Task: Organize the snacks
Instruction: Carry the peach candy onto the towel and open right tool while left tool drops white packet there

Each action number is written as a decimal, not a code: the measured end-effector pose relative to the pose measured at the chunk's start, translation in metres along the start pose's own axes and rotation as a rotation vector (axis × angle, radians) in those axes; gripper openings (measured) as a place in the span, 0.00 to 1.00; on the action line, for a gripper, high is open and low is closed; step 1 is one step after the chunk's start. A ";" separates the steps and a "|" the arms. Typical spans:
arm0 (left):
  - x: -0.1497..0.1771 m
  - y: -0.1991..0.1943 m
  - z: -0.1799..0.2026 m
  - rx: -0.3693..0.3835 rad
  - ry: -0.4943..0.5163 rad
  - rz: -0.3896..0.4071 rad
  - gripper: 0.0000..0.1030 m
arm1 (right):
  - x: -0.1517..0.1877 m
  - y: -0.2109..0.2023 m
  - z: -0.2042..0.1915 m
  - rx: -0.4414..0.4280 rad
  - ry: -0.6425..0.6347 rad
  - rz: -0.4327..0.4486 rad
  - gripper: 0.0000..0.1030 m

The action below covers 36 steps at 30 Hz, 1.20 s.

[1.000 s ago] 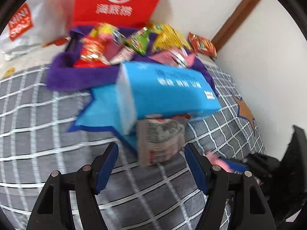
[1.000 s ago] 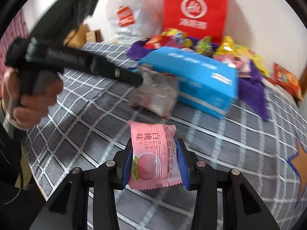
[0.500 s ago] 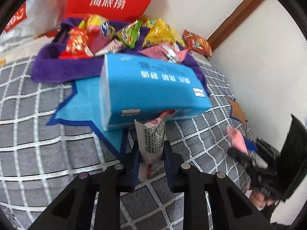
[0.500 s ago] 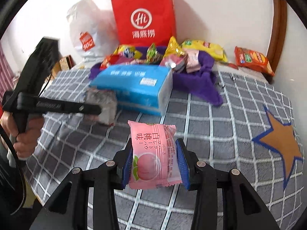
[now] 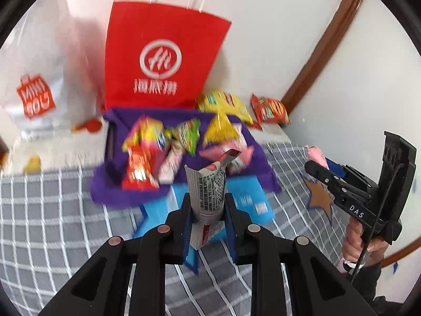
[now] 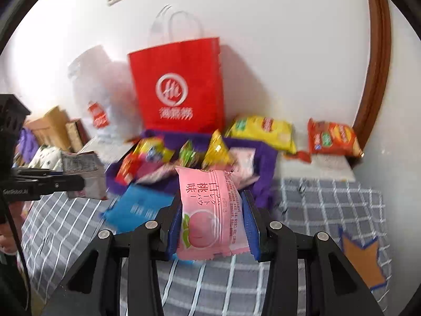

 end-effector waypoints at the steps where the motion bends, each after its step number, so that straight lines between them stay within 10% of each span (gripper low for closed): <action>1: -0.006 0.000 0.000 -0.006 0.002 0.008 0.21 | -0.008 0.003 0.002 0.006 0.007 0.003 0.40; 32: -0.057 0.123 -0.009 -0.049 0.005 -0.109 0.26 | -0.025 0.139 0.031 0.039 0.073 -0.135 0.45; 36: -0.059 0.114 -0.013 -0.067 -0.004 -0.090 0.49 | -0.028 0.128 0.024 0.060 0.054 -0.116 0.54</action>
Point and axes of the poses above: each gripper's, at about its wrist camera, not at the fingertips, and y roughly the way its jaws point, z to its right, x to its underside, the point moved 6 cm from there along y, roughly the way its jaws point, and after that the axes turned 3 degrees about -x, right-handed, at the moved point
